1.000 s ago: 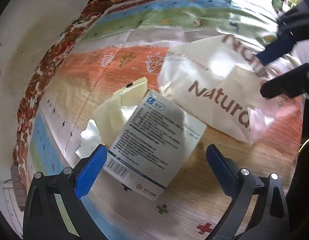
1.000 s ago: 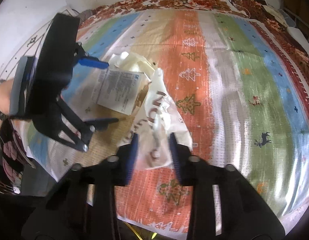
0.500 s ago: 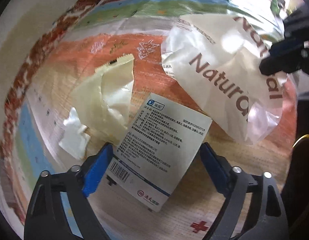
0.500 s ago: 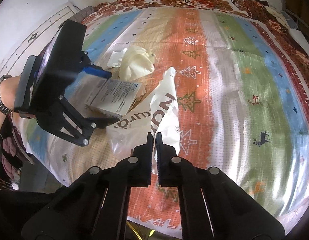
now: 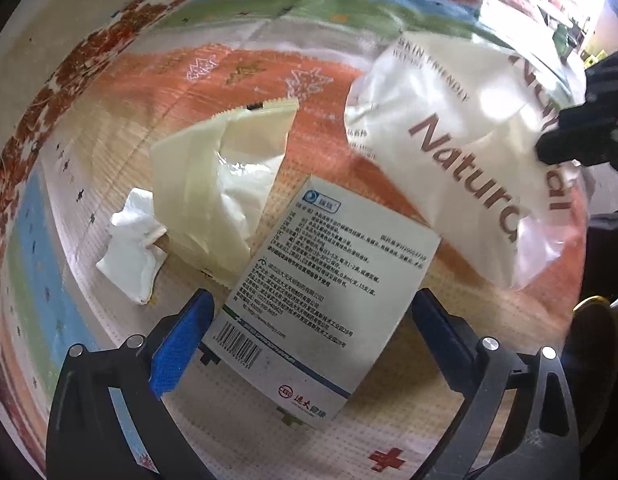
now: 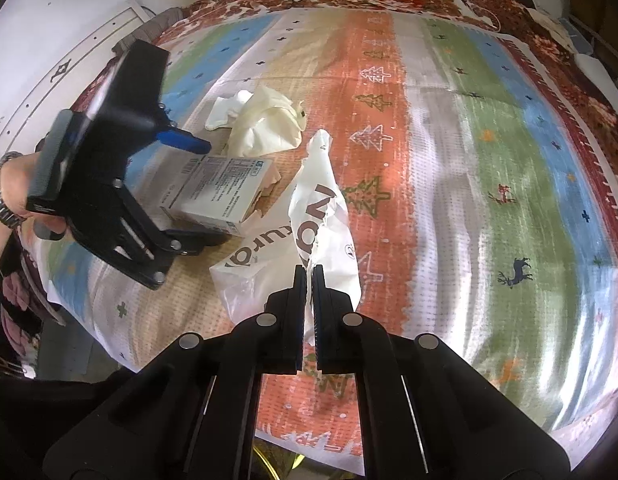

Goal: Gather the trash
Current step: 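Grasp the white medicine box with left tool while right tool grasps the 'Natural' bag, then lift the medicine box with left tool while right tool lifts the 'Natural' bag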

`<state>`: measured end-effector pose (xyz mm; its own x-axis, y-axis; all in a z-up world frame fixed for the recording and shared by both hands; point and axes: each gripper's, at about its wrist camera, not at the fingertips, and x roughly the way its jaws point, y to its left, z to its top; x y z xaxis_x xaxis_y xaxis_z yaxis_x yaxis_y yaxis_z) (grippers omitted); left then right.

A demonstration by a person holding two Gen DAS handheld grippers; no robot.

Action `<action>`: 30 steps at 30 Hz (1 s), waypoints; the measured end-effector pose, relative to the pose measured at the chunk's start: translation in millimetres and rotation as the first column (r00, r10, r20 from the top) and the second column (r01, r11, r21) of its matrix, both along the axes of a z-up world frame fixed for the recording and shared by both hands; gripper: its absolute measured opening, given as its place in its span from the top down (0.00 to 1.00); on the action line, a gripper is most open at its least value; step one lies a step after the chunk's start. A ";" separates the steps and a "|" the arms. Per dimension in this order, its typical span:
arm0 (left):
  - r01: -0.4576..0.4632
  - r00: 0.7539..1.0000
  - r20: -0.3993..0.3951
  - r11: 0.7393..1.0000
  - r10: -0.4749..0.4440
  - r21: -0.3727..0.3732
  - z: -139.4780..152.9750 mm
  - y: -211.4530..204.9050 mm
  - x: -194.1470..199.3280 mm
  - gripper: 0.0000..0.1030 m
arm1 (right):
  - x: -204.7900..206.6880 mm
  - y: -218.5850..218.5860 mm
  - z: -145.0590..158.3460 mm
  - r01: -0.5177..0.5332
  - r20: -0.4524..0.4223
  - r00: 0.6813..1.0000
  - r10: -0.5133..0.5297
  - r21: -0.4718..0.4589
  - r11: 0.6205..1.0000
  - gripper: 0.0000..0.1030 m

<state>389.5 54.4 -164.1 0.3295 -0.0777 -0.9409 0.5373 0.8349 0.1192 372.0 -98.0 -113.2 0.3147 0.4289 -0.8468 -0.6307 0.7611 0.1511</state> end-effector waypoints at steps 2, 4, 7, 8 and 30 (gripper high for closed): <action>-0.012 1.000 -0.005 0.999 0.012 -0.035 1.7 2.9 -0.2 0.06 | -1.2 1.2 0.3 -0.005 0.003 1.000 0.005 -0.002 1.000 0.97; -0.004 1.000 -0.024 0.998 0.003 -0.064 3.7 3.3 -2.2 0.07 | -1.5 1.8 0.4 -0.009 0.007 1.000 0.009 -0.007 1.000 0.97; 0.010 0.999 -0.051 0.998 -0.014 -0.070 3.6 3.0 -4.8 0.07 | -1.3 1.7 -0.8 -0.010 0.009 1.000 0.010 -0.018 1.000 0.97; 0.008 0.998 -0.061 0.997 -0.013 -0.078 3.9 3.7 -5.2 0.07 | -1.4 1.8 -0.9 -0.011 0.009 1.000 0.011 -0.023 1.000 0.97; -0.095 0.993 -0.095 0.976 0.077 -0.195 14.9 22.6 -14.8 0.32 | -1.7 -1.1 -0.9 -0.015 0.017 1.000 0.016 -0.045 0.999 0.98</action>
<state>374.7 77.0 -149.2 0.2616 -0.2407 -0.9347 0.4636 0.8807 -0.0970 370.3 -99.1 -114.1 0.3231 0.3959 -0.8596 -0.6449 0.7568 0.1062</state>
